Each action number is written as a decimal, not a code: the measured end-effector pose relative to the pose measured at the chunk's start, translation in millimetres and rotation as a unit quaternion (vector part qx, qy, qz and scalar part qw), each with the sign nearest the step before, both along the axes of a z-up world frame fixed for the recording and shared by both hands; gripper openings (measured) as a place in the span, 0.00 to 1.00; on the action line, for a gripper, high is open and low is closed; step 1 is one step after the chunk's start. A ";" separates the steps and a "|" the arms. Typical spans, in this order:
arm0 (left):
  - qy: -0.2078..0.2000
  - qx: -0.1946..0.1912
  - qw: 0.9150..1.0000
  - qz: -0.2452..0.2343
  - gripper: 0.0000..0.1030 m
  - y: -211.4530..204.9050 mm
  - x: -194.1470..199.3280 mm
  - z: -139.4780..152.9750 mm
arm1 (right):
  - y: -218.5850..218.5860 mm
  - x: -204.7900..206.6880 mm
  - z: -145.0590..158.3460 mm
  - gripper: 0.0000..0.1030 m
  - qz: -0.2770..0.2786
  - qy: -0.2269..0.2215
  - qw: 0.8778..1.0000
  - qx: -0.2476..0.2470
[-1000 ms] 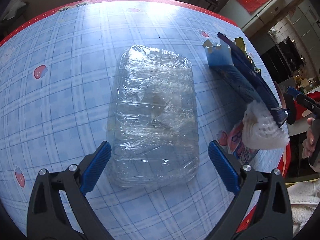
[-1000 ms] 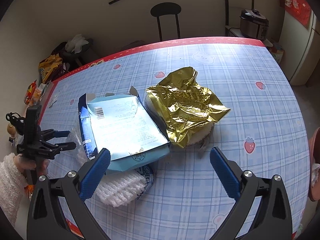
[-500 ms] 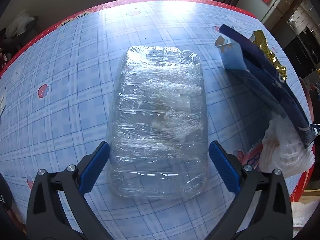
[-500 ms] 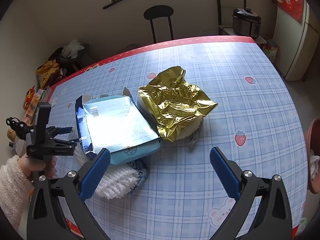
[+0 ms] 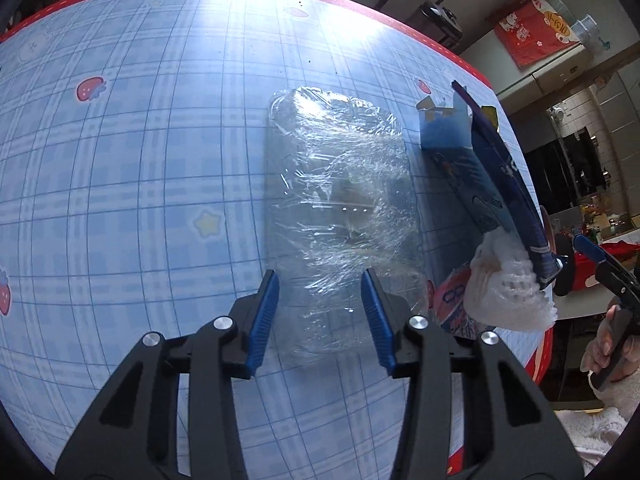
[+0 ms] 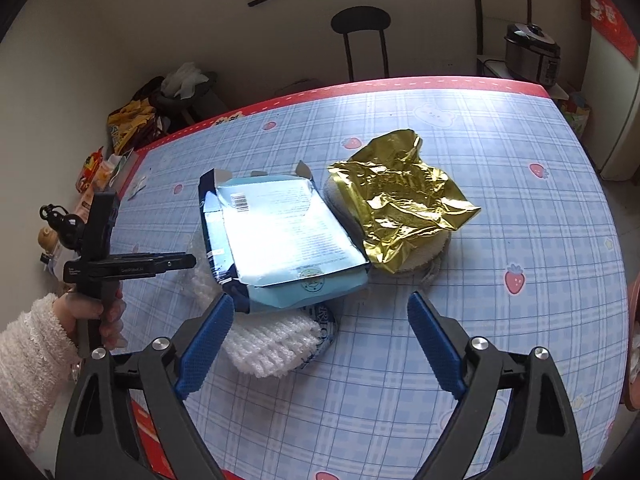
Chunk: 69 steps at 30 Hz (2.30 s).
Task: Collect trash
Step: 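Grasp the blue-and-white detergent box with the right tool while the left tool approaches the clear plastic container, then lift the box with the right tool while the left tool grasps the clear container's edge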
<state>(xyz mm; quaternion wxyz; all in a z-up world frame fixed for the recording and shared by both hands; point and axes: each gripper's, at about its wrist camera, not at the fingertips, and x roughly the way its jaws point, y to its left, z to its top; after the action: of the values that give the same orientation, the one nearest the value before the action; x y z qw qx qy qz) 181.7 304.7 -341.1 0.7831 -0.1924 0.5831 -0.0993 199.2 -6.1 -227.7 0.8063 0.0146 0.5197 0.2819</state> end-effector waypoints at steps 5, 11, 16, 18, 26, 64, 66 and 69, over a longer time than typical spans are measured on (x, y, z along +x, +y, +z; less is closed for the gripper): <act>-0.013 -0.016 1.000 0.021 0.66 -2.7 -7.3 1.4 | 37.6 4.9 2.3 0.70 0.044 -0.010 0.999 -0.007; -0.015 0.001 0.999 0.028 0.67 -19.0 -12.8 -3.5 | 102.4 28.8 -15.0 0.70 0.091 -0.003 0.995 -0.049; -0.022 0.001 0.999 0.038 0.67 -11.0 -26.6 -5.1 | 132.4 46.8 -37.5 0.70 0.072 0.013 0.992 -0.101; -0.022 0.016 0.999 0.032 0.67 -12.7 -29.7 -6.0 | 135.2 49.1 -42.7 0.67 0.068 0.024 0.991 -0.115; -0.025 0.029 0.999 0.025 0.68 -18.8 -33.8 -1.8 | 102.8 38.1 5.9 0.21 0.057 -0.013 0.995 -0.075; 0.015 -0.074 0.996 0.038 0.50 -49.9 16.0 1.1 | -3.4 47.8 -18.8 0.14 -0.073 0.065 0.995 0.036; 0.015 -0.081 0.995 0.052 0.52 -51.7 20.2 3.7 | -2.6 49.9 -20.0 0.14 -0.077 0.067 0.994 0.035; 0.008 -0.113 0.991 0.066 0.52 -46.0 23.5 11.2 | 0.7 49.0 -18.7 0.14 -0.072 0.063 0.995 0.029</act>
<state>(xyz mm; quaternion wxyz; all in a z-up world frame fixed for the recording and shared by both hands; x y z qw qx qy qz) 205.2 258.7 -329.9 0.7567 -0.3184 0.5602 -0.1106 248.2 -5.4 -246.3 0.7893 0.0931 0.5589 0.2364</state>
